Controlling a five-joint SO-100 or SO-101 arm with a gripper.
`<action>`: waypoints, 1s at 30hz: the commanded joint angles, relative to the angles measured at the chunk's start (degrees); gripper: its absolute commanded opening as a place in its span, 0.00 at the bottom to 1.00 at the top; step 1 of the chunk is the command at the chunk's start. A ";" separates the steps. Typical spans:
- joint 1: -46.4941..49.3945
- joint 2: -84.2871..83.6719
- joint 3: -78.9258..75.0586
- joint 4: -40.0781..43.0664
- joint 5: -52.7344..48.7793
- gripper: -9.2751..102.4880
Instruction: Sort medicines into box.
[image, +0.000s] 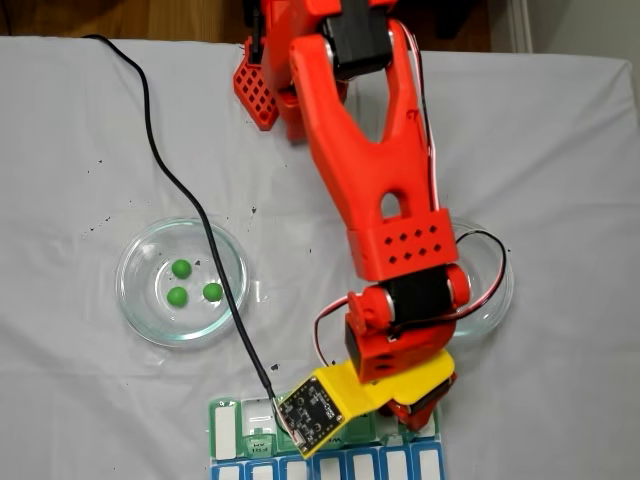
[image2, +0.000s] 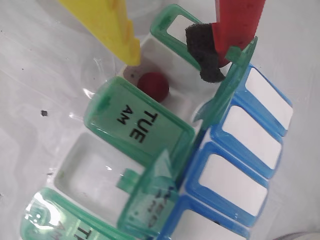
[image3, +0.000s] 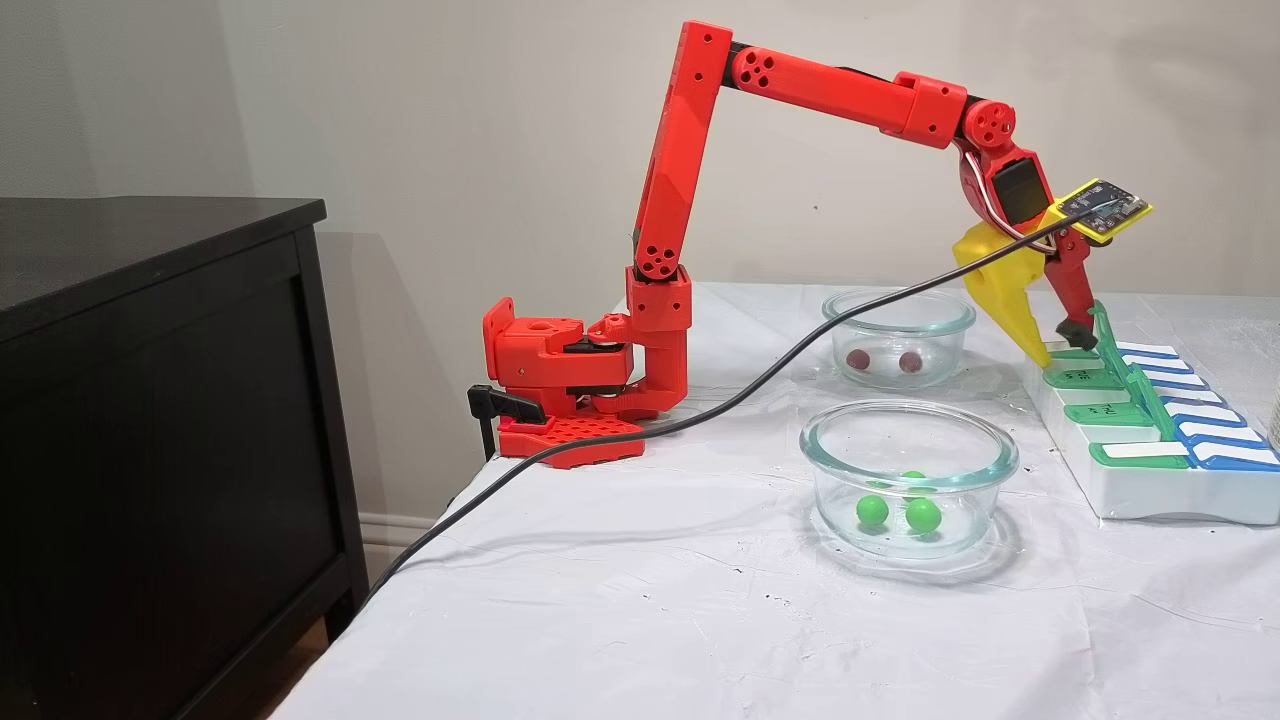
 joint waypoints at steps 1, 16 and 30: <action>-1.41 11.43 -2.29 2.29 0.53 0.28; -15.21 19.86 -9.76 33.75 -1.85 0.08; -22.32 16.35 6.06 31.03 6.06 0.14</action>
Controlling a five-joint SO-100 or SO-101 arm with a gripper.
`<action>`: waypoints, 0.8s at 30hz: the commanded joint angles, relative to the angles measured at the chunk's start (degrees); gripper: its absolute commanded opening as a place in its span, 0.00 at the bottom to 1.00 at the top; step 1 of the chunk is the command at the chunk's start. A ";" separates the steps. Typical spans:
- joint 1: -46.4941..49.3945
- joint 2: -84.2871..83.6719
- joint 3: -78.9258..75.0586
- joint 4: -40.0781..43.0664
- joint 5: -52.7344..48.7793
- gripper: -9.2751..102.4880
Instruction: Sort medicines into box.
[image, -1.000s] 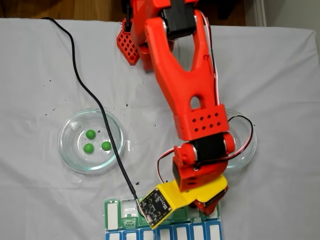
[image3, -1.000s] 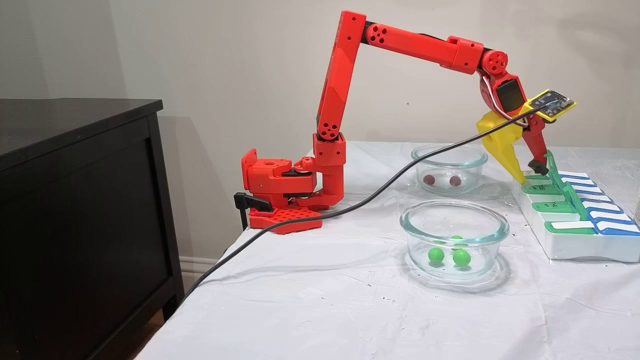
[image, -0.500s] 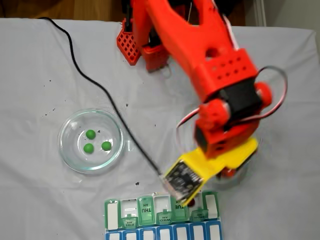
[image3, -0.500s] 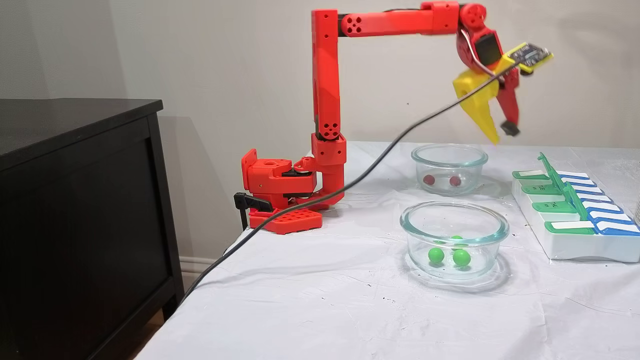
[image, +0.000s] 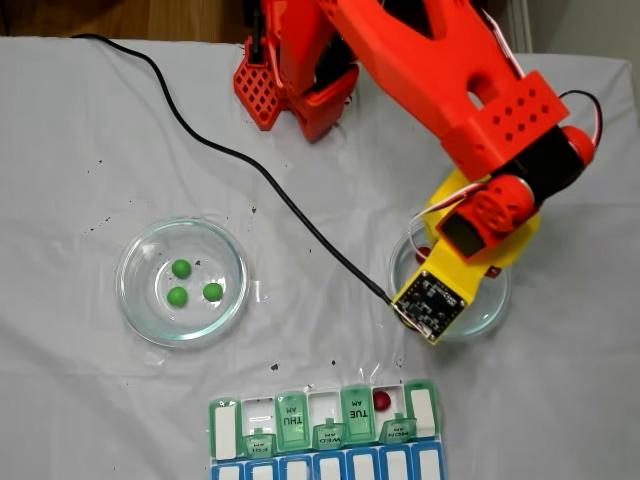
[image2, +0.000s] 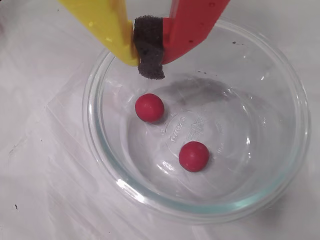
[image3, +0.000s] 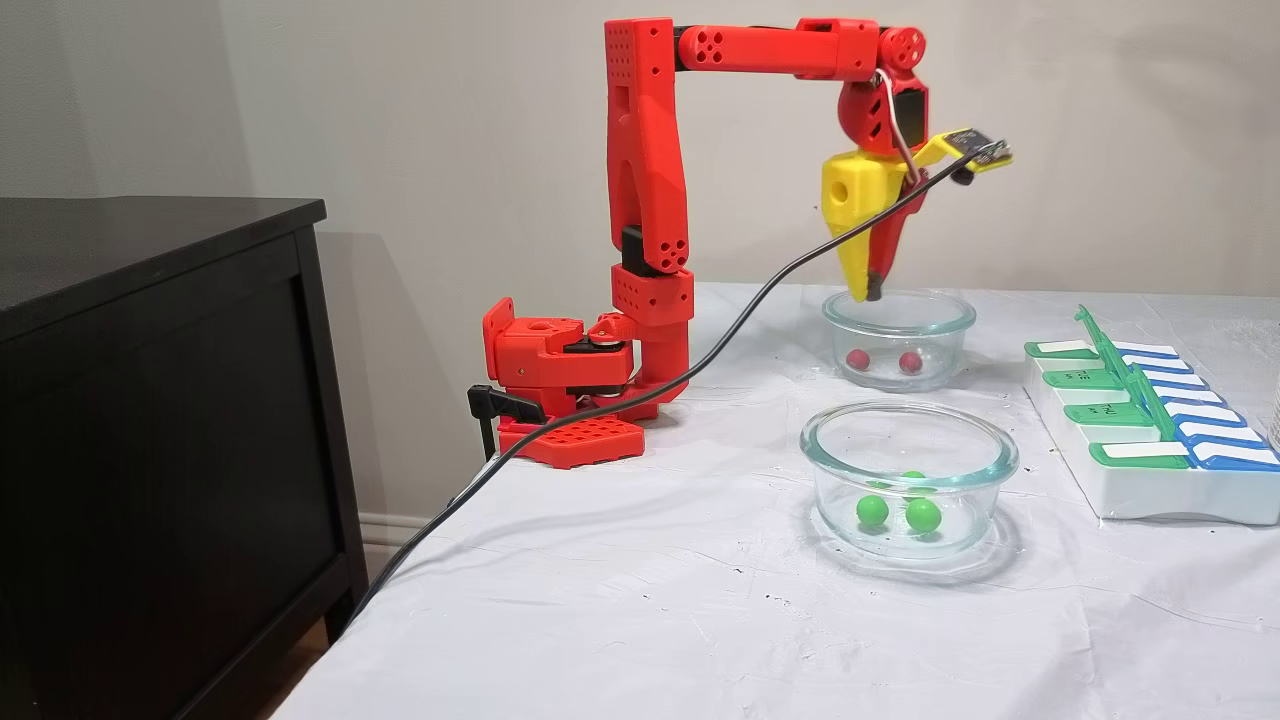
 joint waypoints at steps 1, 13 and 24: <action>-0.26 1.05 -0.62 -0.26 1.23 0.16; 0.97 -3.25 1.14 -2.64 0.18 0.23; 2.11 -9.32 0.26 -3.78 -1.49 0.24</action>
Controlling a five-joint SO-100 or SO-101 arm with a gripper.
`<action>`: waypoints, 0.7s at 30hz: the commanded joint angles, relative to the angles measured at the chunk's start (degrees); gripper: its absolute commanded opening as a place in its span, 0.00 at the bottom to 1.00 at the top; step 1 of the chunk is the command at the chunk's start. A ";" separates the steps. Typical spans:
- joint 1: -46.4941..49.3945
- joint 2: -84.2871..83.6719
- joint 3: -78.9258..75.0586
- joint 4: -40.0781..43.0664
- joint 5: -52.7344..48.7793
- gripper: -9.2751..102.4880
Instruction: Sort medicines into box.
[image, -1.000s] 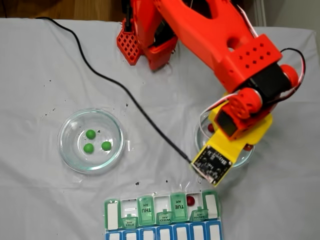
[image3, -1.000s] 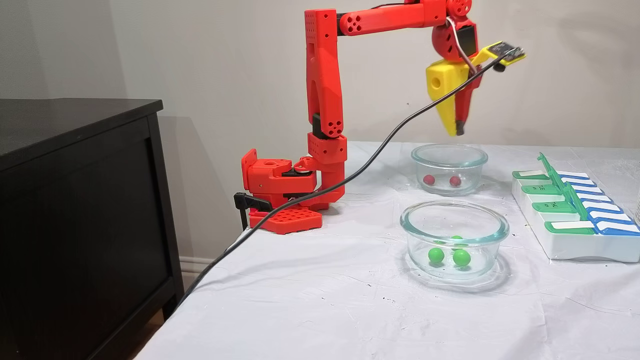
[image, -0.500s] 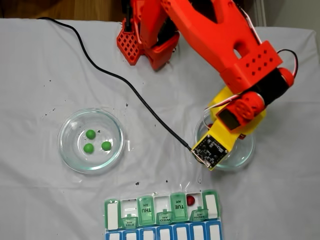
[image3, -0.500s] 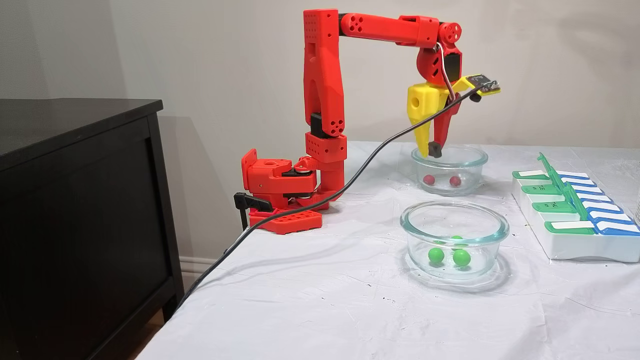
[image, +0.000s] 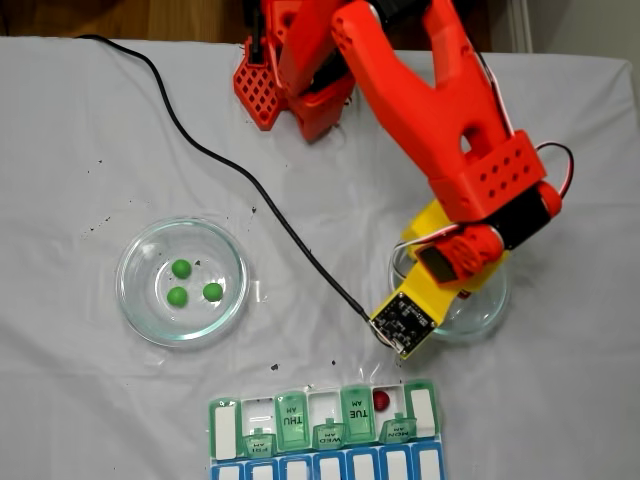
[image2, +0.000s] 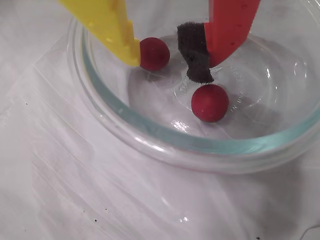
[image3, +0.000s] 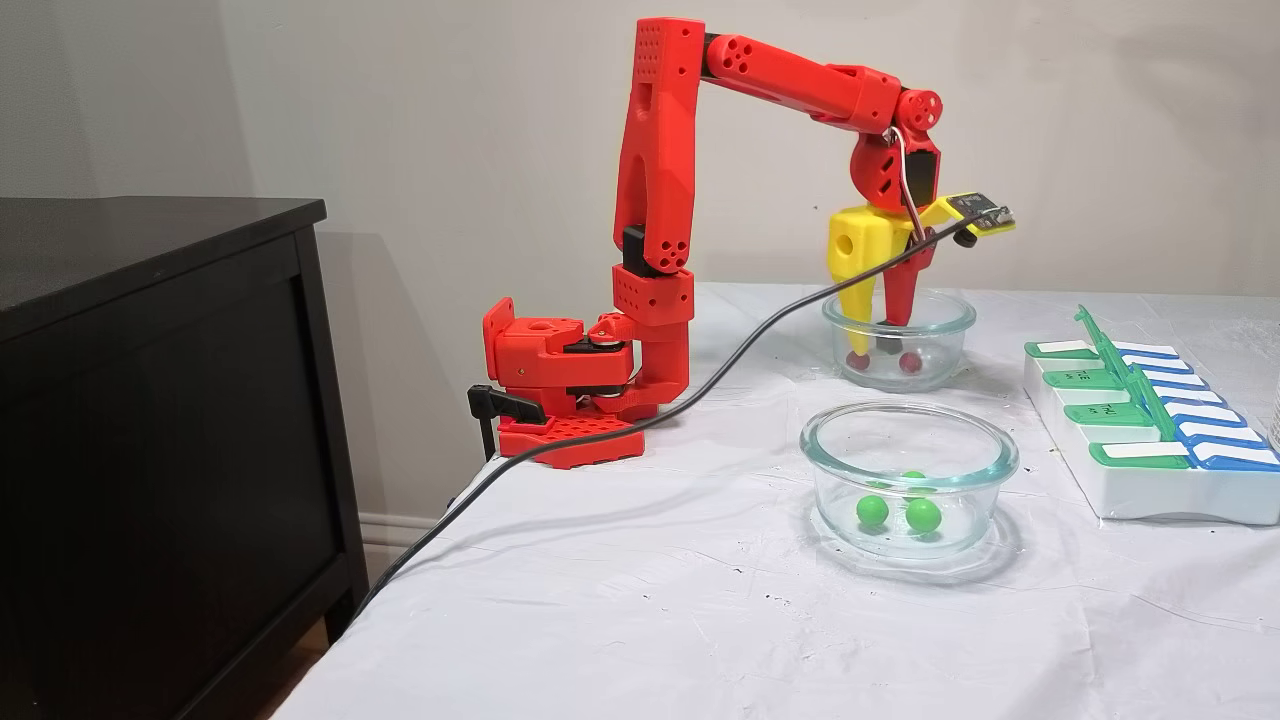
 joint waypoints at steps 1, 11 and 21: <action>-0.97 0.53 -1.76 0.26 -0.70 0.24; -3.16 0.00 -1.67 4.04 -2.81 0.25; -6.24 -1.32 -1.85 8.00 -5.10 0.26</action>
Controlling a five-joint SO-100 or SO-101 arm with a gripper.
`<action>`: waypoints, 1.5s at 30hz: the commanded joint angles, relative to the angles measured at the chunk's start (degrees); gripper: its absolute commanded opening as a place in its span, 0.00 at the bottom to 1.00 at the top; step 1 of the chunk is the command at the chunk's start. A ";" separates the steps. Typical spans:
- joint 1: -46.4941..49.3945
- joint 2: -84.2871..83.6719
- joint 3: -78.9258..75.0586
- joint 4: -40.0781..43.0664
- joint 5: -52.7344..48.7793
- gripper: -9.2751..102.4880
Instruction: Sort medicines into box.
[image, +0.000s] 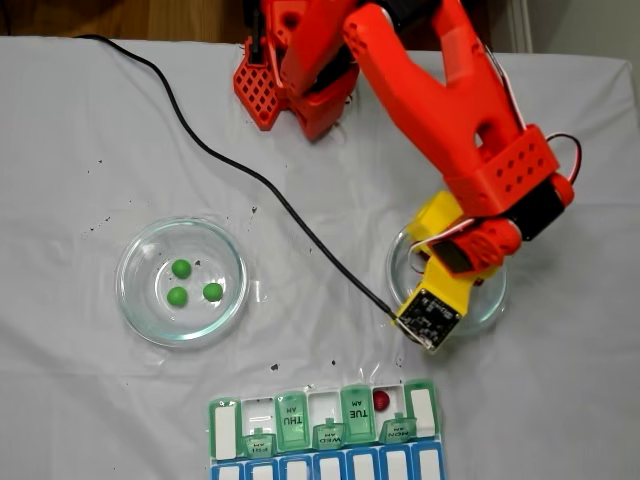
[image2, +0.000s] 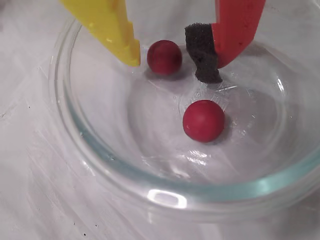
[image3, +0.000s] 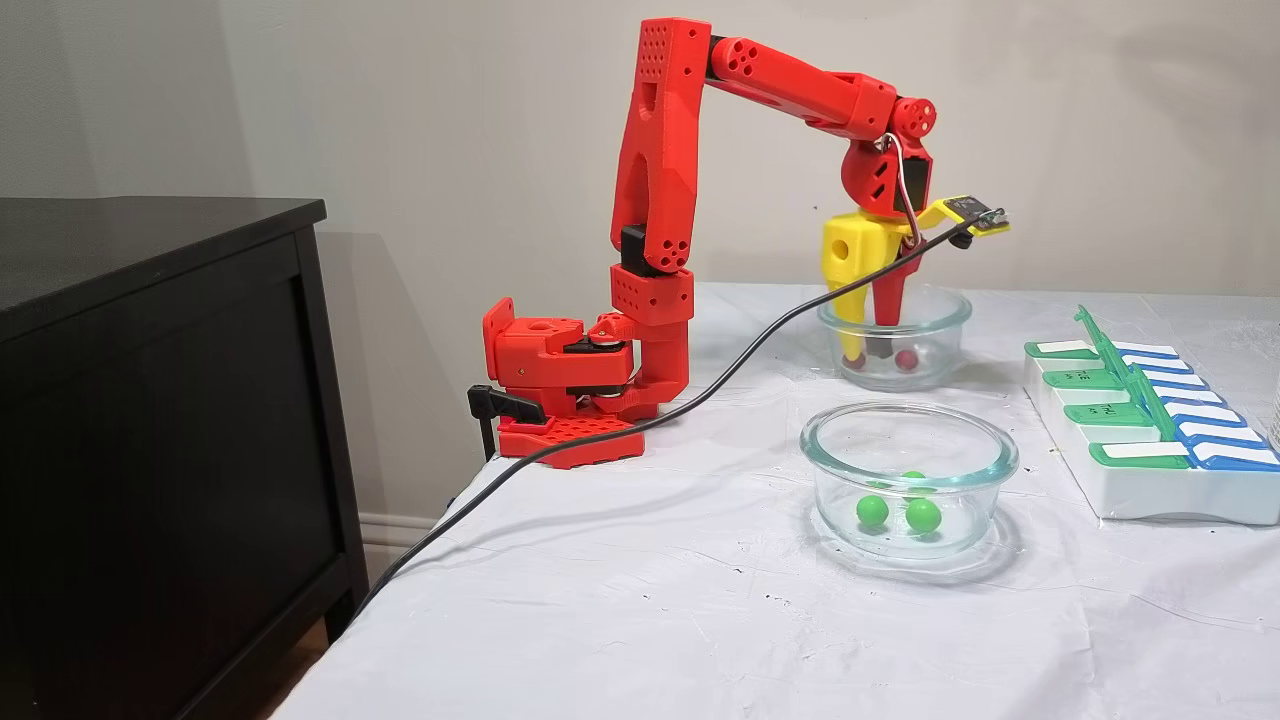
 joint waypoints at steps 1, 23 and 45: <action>-1.49 -0.44 -1.93 2.46 -0.88 0.26; -2.72 -5.36 -2.64 2.99 -1.23 0.08; 16.52 13.10 -18.72 -4.57 -9.67 0.08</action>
